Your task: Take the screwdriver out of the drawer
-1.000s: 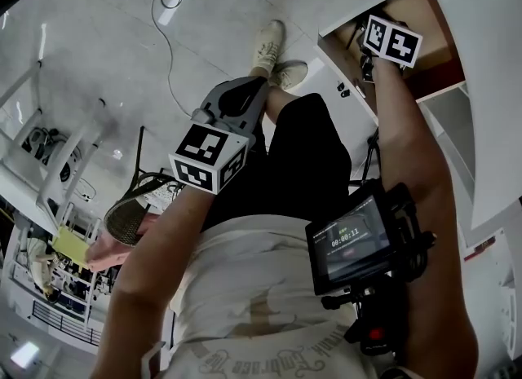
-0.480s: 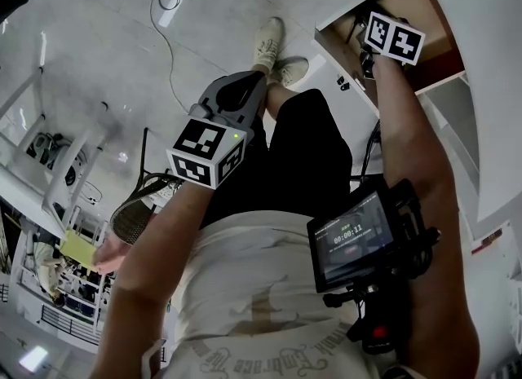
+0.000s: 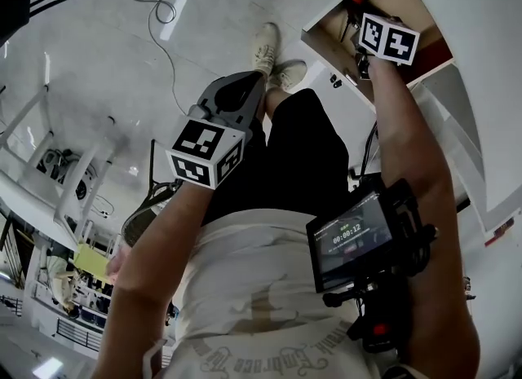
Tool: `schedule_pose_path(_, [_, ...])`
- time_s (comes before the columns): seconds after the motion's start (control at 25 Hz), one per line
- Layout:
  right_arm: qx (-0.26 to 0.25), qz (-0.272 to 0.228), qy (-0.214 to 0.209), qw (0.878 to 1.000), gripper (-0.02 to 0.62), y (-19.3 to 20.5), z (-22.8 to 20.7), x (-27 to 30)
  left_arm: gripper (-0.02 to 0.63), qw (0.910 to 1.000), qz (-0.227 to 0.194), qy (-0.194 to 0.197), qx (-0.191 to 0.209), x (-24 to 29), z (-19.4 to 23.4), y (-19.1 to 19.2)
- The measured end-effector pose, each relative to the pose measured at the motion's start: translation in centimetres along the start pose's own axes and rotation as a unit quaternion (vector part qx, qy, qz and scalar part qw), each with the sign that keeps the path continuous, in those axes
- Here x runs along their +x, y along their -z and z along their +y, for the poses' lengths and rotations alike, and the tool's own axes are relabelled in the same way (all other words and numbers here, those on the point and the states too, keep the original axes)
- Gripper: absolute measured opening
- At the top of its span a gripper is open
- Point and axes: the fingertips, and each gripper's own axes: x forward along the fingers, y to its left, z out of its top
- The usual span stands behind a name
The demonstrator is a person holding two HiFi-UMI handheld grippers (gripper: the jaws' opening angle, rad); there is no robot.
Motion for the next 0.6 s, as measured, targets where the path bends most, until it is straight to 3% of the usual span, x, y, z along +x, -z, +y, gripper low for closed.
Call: schedule_pose_path(0.6, [0.004,-0.033,0.006,0.999,0.109,0.1,-0.4,-4.8,0.020,0.9989,0.009,0.022,0.042,-0.1,-1.7,-1.5])
